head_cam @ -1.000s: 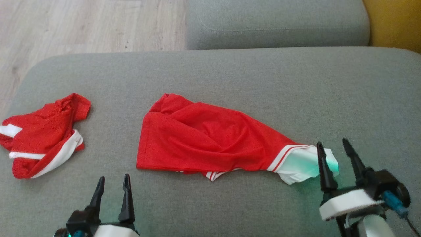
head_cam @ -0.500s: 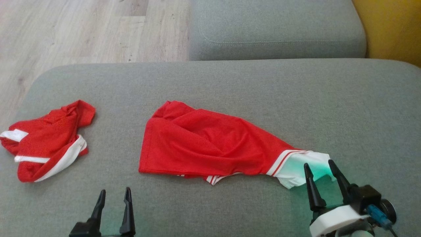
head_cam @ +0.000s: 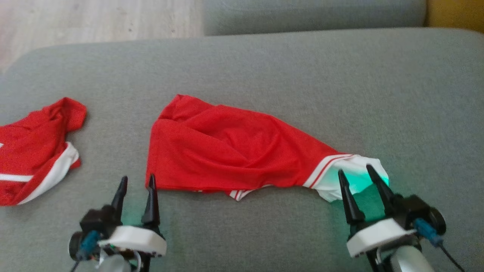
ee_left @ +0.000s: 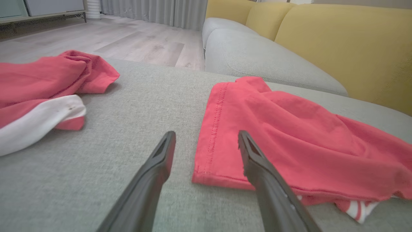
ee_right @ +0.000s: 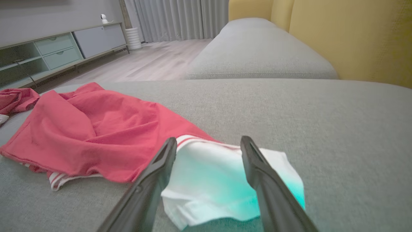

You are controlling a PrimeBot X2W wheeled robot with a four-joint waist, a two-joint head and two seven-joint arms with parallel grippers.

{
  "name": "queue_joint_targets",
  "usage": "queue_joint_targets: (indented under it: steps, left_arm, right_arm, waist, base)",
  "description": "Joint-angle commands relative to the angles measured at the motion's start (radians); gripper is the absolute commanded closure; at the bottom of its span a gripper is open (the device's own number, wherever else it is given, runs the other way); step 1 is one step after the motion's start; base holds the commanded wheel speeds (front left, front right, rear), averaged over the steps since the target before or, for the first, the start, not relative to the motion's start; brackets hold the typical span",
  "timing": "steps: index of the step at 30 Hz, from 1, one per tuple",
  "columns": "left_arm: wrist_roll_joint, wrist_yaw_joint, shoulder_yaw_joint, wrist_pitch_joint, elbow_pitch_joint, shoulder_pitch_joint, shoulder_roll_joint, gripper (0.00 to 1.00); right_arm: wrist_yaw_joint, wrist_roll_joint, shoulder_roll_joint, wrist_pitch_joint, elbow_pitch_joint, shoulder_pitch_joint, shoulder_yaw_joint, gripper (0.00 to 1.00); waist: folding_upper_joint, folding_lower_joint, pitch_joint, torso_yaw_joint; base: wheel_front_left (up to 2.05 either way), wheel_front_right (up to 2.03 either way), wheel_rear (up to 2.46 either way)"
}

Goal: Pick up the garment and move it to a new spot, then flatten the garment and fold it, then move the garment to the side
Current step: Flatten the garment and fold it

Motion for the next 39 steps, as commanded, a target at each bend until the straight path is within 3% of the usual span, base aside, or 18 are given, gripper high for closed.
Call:
queue_joint_targets:
  steps: [1,10,15,17,18,22,29,39]
  left_arm:
    - [-0.002,-0.004,0.041,-0.005,-0.003,-0.048,0.006,0.00]
    - [-0.038,-0.016,0.060,-0.005,0.181,-0.148,0.006,0.00]
    - [-0.113,-0.017,-0.037,-0.005,0.242,-0.162,0.006,0.00]
    - [-0.122,-0.017,-0.055,-0.005,0.270,-0.164,0.006,0.75]
    - [-0.124,-0.017,-0.060,-0.005,0.283,-0.165,0.006,1.00]
    - [-0.135,-0.017,-0.055,-0.005,0.288,-0.168,0.008,1.00]
    - [-0.073,-0.017,0.028,-0.005,0.172,-0.120,0.010,1.00]
    - [-0.061,-0.017,0.029,-0.005,0.131,-0.089,0.007,1.00]
  right_arm:
    - [-0.001,-0.006,-0.003,-0.014,-0.039,-0.048,0.026,0.00]
    - [-0.001,-0.019,-0.011,-0.014,-0.067,-0.083,-0.007,0.00]
    - [-0.001,-0.025,-0.011,-0.014,-0.076,-0.088,-0.048,0.00]
    - [-0.001,-0.026,-0.010,-0.014,-0.072,-0.088,-0.065,0.00]
    - [-0.001,-0.026,-0.010,-0.014,-0.070,-0.087,-0.071,0.00]
    - [-0.001,-0.024,-0.014,-0.014,-0.054,-0.072,-0.095,0.00]
    - [-0.001,-0.017,-0.064,-0.014,-0.015,-0.018,-0.076,0.00]
    - [-0.001,-0.027,-0.109,-0.014,0.069,-0.059,-0.027,0.00]
  waist:
    - [0.0000,-0.0003,0.036,-0.027]
    - [0.0000,-0.0003,0.111,-0.084]
    - [0.0000,-0.0003,0.128,-0.095]
    - [0.0000,-0.0003,0.129,-0.097]
    - [0.0000,-0.0003,0.128,-0.098]
    - [0.0000,-0.0003,0.119,-0.091]
    - [0.0000,-0.0003,0.103,-0.066]
    - [0.0000,-0.0003,0.111,-0.037]
  base:
    - [0.00,0.00,0.00]
    - [0.00,0.00,0.00]
    - [0.00,0.00,0.00]
    - [0.00,0.00,0.00]
    - [0.00,0.00,0.00]
    - [0.00,0.00,0.00]
    - [0.00,0.00,0.00]
    - [0.00,0.00,0.00]
